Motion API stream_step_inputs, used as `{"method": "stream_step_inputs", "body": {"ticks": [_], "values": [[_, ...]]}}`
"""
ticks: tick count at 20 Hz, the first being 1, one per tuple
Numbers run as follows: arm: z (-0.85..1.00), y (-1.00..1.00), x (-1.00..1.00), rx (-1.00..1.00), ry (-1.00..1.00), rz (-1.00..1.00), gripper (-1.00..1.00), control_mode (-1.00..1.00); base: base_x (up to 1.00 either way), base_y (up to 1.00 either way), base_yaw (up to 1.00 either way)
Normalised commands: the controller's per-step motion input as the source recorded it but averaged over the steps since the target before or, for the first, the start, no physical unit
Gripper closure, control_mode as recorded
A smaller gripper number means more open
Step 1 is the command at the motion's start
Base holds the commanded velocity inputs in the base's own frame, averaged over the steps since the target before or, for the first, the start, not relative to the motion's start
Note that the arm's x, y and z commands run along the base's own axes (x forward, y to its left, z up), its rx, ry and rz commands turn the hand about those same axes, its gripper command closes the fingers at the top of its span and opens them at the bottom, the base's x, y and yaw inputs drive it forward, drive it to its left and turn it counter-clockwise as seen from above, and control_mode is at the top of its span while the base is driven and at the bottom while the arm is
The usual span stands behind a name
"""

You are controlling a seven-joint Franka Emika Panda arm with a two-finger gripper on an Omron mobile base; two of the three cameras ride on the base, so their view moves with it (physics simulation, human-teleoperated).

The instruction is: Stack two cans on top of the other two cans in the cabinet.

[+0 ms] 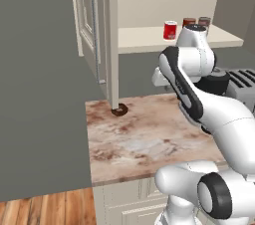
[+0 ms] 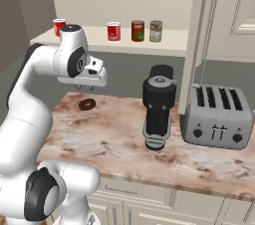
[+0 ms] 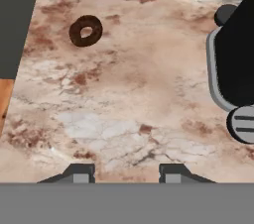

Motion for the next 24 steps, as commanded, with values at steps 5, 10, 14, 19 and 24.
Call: {"method": "stream_step_inputs", "body": {"ticks": [5, 10, 14, 19, 24], "values": [[0.00, -0.01, -0.23, 0.00, -0.12, 0.00, -1.00, -1.00, 0.00, 0.00, 0.00], [0.00, -0.01, -0.26, 0.00, -0.21, -0.01, -1.00, -1.00, 0.00, 0.00, 0.00], [0.22, -0.01, -0.09, 0.00, -0.23, -0.09, -1.00, -1.00, 0.00, 0.00, 0.00], [0.48, 0.00, -0.01, 0.00, -0.06, -0.08, -1.00, -1.00, 0.00, 0.00, 0.00], [0.59, -0.01, 0.00, 0.00, -0.14, -0.11, -1.00, -1.00, 0.00, 0.00, 0.00]]}}
